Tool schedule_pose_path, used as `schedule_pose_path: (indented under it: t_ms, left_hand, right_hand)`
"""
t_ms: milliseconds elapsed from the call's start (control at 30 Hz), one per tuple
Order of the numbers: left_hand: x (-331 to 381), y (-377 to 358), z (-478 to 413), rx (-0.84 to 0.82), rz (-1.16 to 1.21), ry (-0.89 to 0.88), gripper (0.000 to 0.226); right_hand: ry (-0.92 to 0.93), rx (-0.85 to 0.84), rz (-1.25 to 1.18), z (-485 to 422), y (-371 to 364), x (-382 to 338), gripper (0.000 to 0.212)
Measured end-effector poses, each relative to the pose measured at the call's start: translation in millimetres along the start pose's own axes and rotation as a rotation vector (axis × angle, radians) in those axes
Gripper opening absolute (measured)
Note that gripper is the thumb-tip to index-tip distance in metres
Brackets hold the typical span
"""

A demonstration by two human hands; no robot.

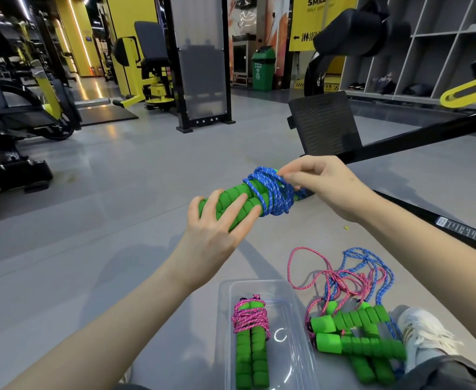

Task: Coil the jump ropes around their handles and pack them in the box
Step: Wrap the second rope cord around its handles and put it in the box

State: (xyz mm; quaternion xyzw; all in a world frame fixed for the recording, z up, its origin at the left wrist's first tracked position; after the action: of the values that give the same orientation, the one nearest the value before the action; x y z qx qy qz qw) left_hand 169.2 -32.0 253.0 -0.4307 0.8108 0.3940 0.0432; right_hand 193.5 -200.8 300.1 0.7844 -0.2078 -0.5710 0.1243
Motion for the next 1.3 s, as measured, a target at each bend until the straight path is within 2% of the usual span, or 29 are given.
schedule_pose_path:
  t_ms: [200,367,467,500,567,633,767,867,933,1033,1133,1300]
  left_hand:
    - [-3.1,-0.6,3.2,0.038,0.031,-0.02,0.057]
    - [-2.7,7.0,8.3,0.138,0.11,-0.099,0.048]
    - [0.4,7.9,12.4,0.169,0.111,-0.135,0.047]
    - [1.0,6.1,14.5,0.17,0.1,-0.144,0.047]
    - [1.4,1.8,19.1,0.167,0.076,-0.153,0.047]
    - [1.1,-1.6,21.7,0.166,0.066,-0.141,0.047]
    - [-3.7,-7.1,23.1,0.136,0.055,-0.082,0.056]
    - [-10.1,-6.3,22.7,0.135,0.046,-0.051,0.06]
    - [-9.7,-3.5,24.7,0.144,0.055,-0.058,0.057]
    - [-0.4,-4.2,31.9,0.137,0.064,-0.1,0.051]
    - [15.0,-10.6,36.3,0.101,0.058,-0.143,0.05]
    - [69.2,-33.7,55.8,-0.011,0.101,0.029,0.055]
  right_hand:
    - [0.027,0.131,-0.155,-2.1,15.7,3.5,0.021]
    - [-0.03,0.04,-0.232,-3.8,5.9,21.3,0.025]
    - [-0.021,0.06,0.017,-2.3,9.4,31.3,0.029]
    - [0.045,0.11,0.133,0.1,11.9,28.7,0.026]
    - [0.289,0.229,0.369,9.3,10.3,13.3,0.014]
    - [0.485,0.284,0.473,21.2,0.1,-0.4,0.006]
    - [0.633,0.151,0.538,36.9,-24.6,-4.2,0.034]
    - [0.759,0.036,0.777,49.0,-44.5,4.7,0.056]
    - [0.836,0.01,0.939,50.5,-55.9,13.4,0.061]
    - [0.896,0.088,0.998,55.4,-62.3,24.9,0.053]
    - [0.868,0.09,0.954,64.0,-60.1,40.8,0.05]
    - [0.765,-0.09,0.976,75.8,-56.8,88.4,0.048]
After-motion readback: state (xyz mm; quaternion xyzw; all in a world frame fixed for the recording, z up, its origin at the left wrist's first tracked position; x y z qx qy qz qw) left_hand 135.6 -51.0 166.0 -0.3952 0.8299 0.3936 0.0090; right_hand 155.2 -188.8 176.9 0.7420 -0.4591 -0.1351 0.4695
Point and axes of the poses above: each hand's wrist, its own z-axis away from the middle knuckle, its own y-axis out of the back of the hand, x = y × z, the point moved 8 cm from there along -z, towards the middle knuckle, and after that the axes turned 4 degrees about z, right-handed, at the moved point
